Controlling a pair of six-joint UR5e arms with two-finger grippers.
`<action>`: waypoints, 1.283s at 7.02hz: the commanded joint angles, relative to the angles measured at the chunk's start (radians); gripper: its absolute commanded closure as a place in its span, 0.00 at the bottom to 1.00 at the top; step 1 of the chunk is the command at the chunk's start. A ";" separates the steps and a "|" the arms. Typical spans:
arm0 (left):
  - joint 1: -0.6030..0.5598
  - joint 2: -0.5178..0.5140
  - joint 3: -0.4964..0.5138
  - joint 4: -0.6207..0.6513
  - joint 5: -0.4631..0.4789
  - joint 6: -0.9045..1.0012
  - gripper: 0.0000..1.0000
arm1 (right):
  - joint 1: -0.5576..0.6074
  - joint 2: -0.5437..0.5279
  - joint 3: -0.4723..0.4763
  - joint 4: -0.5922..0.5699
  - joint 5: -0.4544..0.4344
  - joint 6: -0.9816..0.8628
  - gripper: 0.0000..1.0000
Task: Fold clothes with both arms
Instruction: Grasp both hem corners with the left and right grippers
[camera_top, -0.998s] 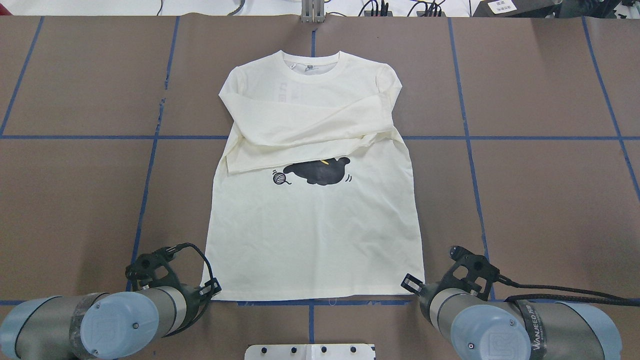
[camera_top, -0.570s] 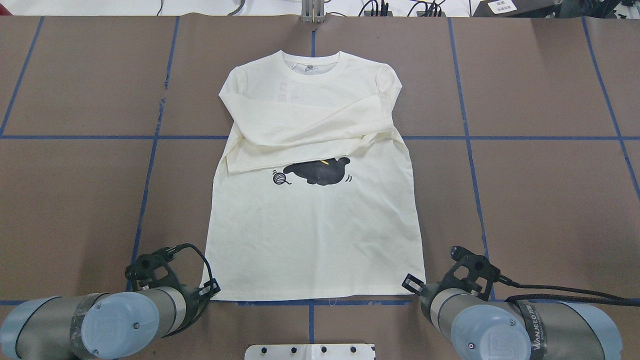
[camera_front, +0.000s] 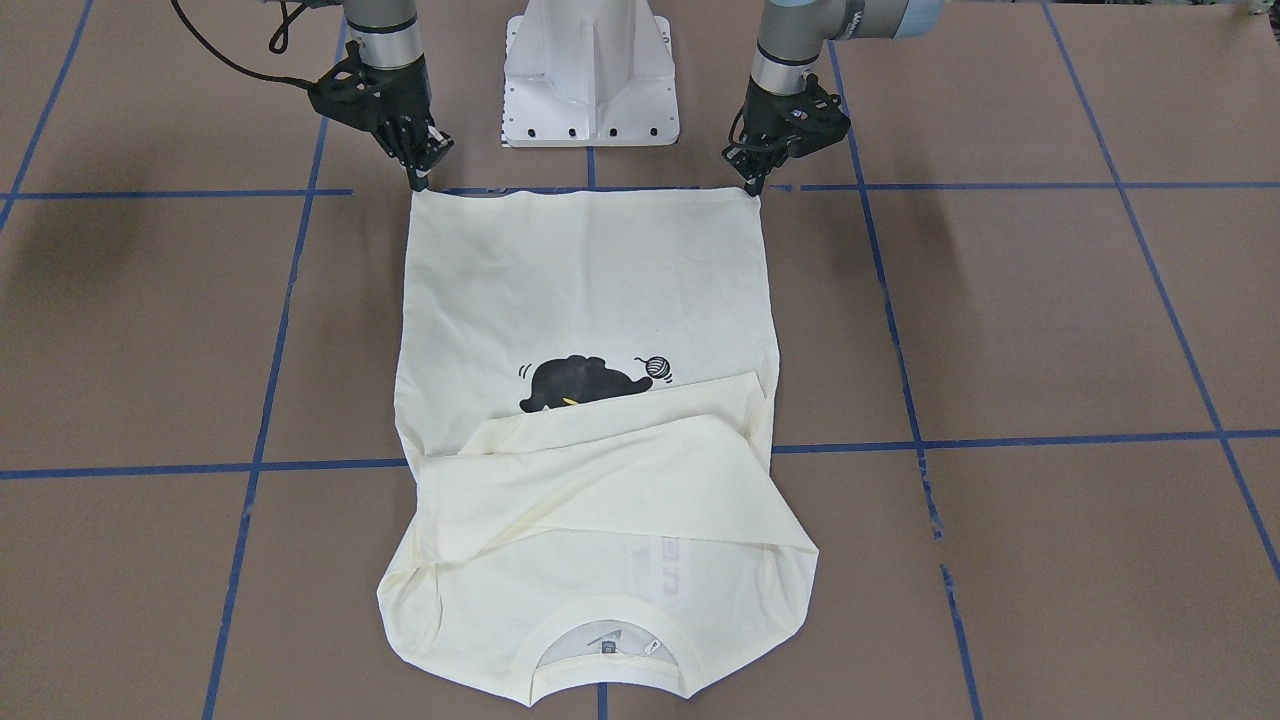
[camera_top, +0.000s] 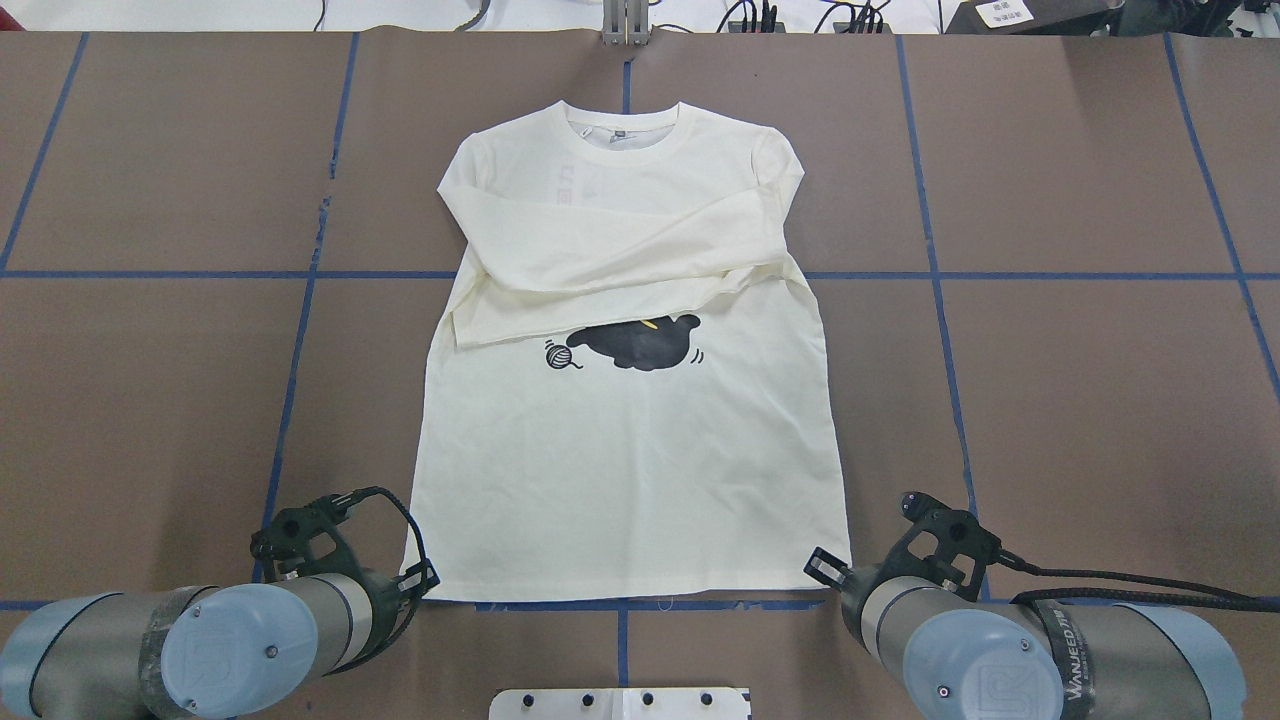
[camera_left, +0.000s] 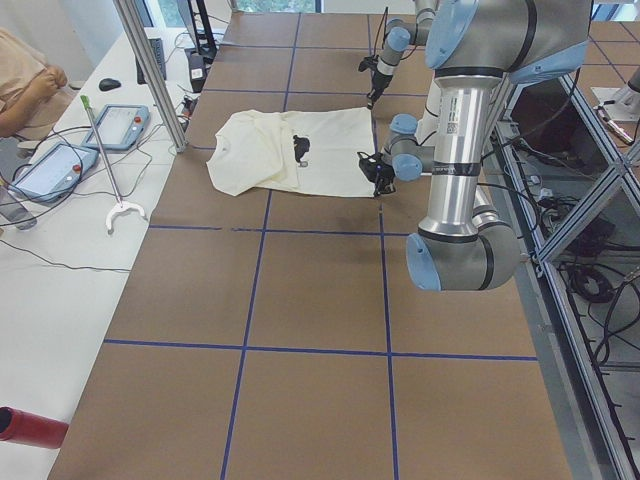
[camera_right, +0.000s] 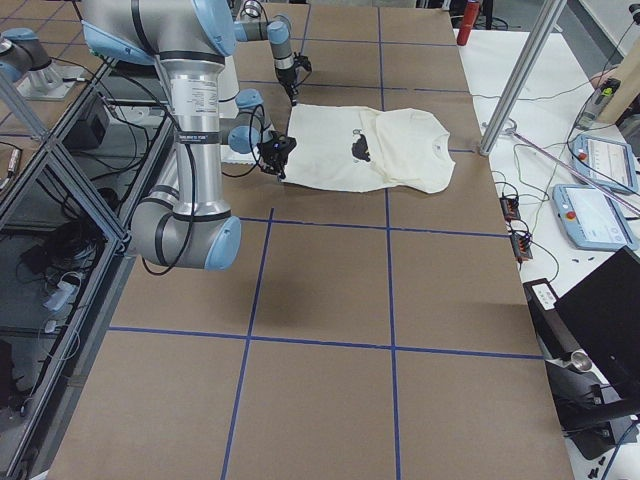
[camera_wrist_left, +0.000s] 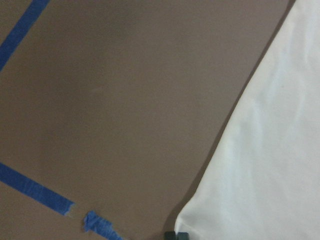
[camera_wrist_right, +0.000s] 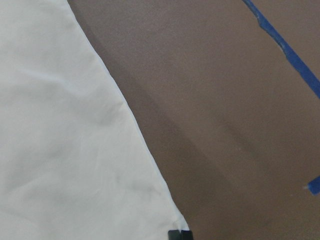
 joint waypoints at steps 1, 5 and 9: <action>0.000 0.001 -0.037 0.002 -0.002 -0.019 1.00 | 0.001 -0.003 0.011 0.000 -0.002 0.000 1.00; 0.083 0.010 -0.287 0.205 -0.053 -0.067 1.00 | -0.078 -0.167 0.251 -0.003 0.023 0.003 1.00; -0.067 -0.053 -0.323 0.206 -0.087 0.092 1.00 | 0.054 -0.056 0.251 -0.005 0.025 -0.103 1.00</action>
